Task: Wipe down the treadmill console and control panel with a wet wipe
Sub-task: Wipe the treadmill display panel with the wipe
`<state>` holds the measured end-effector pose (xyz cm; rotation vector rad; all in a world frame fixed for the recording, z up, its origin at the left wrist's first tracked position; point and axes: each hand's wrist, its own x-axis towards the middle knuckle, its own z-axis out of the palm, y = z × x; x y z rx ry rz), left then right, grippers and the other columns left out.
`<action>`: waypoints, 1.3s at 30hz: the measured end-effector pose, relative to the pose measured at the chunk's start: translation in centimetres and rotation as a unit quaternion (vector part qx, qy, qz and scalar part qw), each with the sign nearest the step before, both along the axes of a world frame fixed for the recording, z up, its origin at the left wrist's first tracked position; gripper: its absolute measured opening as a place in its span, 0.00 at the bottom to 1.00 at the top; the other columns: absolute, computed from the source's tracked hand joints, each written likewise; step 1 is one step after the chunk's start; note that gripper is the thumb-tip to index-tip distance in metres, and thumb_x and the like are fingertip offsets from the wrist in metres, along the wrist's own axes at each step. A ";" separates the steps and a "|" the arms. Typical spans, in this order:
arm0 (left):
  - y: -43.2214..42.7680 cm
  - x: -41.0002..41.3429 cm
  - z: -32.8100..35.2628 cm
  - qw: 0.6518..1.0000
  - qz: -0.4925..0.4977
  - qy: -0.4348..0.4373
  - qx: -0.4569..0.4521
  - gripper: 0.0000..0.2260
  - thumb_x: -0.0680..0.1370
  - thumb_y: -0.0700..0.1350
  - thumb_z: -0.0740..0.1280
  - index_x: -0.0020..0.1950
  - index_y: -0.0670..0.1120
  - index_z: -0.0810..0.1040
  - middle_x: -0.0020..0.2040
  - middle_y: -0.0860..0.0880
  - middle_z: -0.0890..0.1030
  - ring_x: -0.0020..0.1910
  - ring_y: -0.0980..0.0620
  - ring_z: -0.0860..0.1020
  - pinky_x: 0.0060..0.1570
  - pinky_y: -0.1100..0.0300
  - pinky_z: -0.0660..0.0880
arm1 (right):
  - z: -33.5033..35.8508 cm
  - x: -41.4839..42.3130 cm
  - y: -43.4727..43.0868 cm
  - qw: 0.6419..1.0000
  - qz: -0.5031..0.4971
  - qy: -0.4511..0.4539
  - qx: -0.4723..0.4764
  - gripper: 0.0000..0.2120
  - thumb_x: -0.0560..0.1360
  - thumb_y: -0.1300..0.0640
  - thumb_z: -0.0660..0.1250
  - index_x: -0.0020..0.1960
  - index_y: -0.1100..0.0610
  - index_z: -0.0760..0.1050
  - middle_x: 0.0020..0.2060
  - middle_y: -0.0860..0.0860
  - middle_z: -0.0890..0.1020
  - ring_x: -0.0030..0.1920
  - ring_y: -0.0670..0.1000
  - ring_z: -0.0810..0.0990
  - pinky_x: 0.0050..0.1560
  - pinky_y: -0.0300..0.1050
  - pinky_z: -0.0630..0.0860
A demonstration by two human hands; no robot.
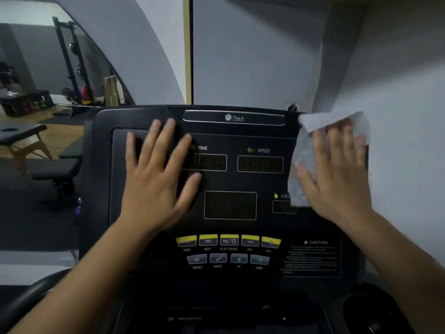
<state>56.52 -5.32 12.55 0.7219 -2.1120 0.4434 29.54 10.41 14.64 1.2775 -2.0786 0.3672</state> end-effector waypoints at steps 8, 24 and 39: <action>-0.5 0.1 -0.2 0.999 0.029 -0.020 0.016 0.30 0.81 0.60 0.52 0.80 0.46 0.60 0.81 0.42 0.54 0.80 0.42 0.48 0.76 0.35 0.46 | -0.5 6.3 -3.9 0.994 0.075 0.060 0.056 0.33 0.81 0.37 0.45 0.80 0.54 0.48 0.79 0.61 0.52 0.78 0.64 0.46 0.75 0.67 0.43; -0.6 0.1 -0.5 0.999 0.027 -0.019 0.013 0.30 0.82 0.61 0.51 0.81 0.47 0.57 0.81 0.42 0.53 0.81 0.42 0.48 0.76 0.36 0.47 | -0.6 10.8 -6.9 0.987 0.102 0.100 0.076 0.32 0.82 0.37 0.46 0.80 0.52 0.48 0.79 0.57 0.53 0.79 0.62 0.46 0.75 0.66 0.43; -0.9 0.3 -0.5 1.000 0.000 -0.007 0.011 0.30 0.81 0.60 0.53 0.80 0.46 0.58 0.81 0.41 0.53 0.80 0.40 0.48 0.76 0.37 0.43 | -11.1 6.0 5.3 0.993 -0.070 -0.091 0.008 0.31 0.81 0.41 0.45 0.77 0.60 0.55 0.75 0.64 0.60 0.76 0.66 0.54 0.74 0.69 0.49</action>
